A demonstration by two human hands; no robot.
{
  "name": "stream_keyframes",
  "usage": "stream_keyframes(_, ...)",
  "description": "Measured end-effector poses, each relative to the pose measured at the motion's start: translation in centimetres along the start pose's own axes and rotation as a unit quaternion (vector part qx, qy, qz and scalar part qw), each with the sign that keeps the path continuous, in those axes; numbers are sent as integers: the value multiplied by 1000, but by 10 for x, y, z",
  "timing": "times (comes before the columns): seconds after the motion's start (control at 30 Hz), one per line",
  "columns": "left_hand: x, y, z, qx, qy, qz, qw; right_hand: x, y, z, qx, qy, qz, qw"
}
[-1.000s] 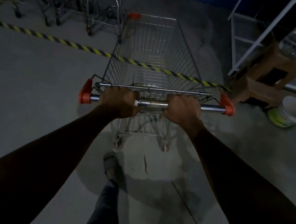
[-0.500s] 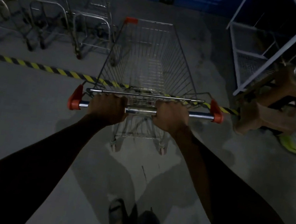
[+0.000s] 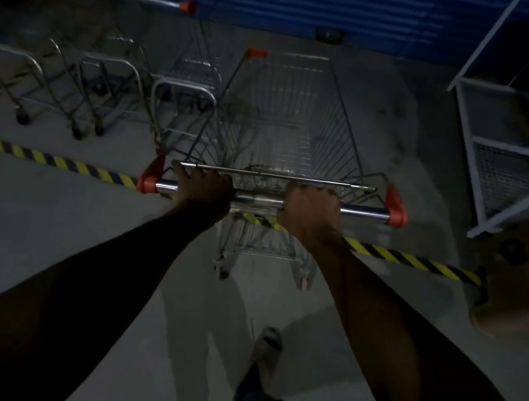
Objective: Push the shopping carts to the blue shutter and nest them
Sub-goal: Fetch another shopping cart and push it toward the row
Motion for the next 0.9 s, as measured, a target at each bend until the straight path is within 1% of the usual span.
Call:
stream_keyframes(0.07,-1,55,0,5,4,-18,1000,-7,60,-9,5,-5,5,1000)
stream_keyframes(0.1,-1,55,4,7,6,-22,1000,-9,61,-5,8,-3,12,1000)
stream_keyframes(0.17,-4,109,6,16,-18,5,1000,-16,114,-13,18,-9,8,1000)
stream_keyframes(0.23,-1,135,4,1,-20,17,1000,-17,138,-16,20,-2,4,1000)
stream_keyframes(0.5,7,283,10,-3,-25,-41,999,-33,284,-32,14,20,-11,1000)
stream_keyframes(0.63,5,361,8,-45,-50,-68,995,-39,359,-44,1,18,-5,1000)
stream_keyframes(0.73,1,412,9,-89,-64,-106,988,-51,414,-52,-19,17,36,999)
stream_keyframes(0.83,6,445,5,-123,-54,-157,978,-57,460,-61,-29,9,67,997)
stream_keyframes(0.9,7,462,4,-127,-63,-159,977,-56,485,-67,-34,1,66,997)
Point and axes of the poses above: each hand's wrist, its own y-axis towards the middle knuckle, its own x-axis out of the back of the hand, z = x × y, the point moved 10 cm from there along y, towards the middle knuckle, and after that the axes turned 2 degrees about -z, right-handed, at the moved point
